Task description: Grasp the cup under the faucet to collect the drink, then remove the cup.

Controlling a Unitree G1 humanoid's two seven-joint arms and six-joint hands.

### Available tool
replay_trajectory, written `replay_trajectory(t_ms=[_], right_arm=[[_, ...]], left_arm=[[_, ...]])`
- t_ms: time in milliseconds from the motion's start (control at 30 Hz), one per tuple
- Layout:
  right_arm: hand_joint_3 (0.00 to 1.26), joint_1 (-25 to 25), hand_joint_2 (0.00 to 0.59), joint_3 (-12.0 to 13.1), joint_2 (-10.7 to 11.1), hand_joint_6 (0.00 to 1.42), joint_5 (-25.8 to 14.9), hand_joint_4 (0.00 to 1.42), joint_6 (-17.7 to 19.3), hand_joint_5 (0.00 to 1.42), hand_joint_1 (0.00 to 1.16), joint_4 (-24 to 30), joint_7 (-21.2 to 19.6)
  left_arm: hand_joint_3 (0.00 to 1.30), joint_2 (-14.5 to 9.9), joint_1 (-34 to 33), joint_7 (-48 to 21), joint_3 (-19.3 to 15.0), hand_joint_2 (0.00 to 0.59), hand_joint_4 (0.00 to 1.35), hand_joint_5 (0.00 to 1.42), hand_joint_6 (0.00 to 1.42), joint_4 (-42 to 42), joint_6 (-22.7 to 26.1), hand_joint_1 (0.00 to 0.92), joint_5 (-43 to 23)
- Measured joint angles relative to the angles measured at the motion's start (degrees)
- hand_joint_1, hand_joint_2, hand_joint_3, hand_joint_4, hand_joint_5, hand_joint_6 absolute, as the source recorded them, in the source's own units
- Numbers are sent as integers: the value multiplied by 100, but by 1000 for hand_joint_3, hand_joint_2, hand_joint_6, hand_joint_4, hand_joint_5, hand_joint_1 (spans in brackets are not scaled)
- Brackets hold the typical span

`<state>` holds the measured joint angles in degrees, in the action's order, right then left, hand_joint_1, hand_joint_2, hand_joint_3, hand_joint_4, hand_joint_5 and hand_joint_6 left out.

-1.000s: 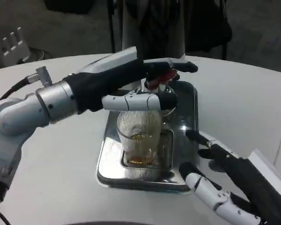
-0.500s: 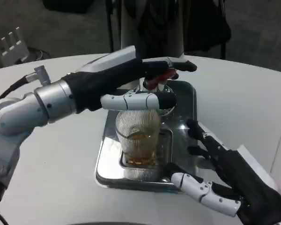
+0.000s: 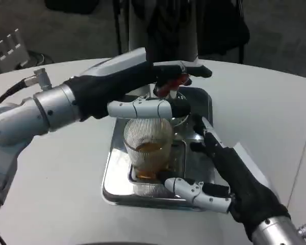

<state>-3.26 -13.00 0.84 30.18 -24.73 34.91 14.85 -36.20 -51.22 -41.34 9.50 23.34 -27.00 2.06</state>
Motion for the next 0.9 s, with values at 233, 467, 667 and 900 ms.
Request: replay_trajectory(t_ms=[233, 467, 667, 900], right_arm=[[0, -159, 217, -104, -13, 160, -37, 22, 82, 130, 737, -555, -484], [0, -508, 216, -198, -236, 159, -213, 27, 470, 124, 739, -1200, -1068], [0, -729, 217, -366, -350, 181, -202, 56, 741, 150, 742, -1594, -1542], [0, -829, 212, -558, -400, 199, -211, 83, 818, 180, 765, -2172, -1911]], left_arm=[[182, -67, 10, -21, -3, 88, 93, 171, 238, -138, 122, 0, 0], [182, -145, 95, -29, -46, 91, 93, 171, 238, -312, 217, 0, -6], [182, -184, 191, -66, -138, 97, 94, 171, 239, -479, 305, 0, -15], [190, -217, 273, -97, -185, 143, 103, 174, 239, -699, 498, 0, -34]])
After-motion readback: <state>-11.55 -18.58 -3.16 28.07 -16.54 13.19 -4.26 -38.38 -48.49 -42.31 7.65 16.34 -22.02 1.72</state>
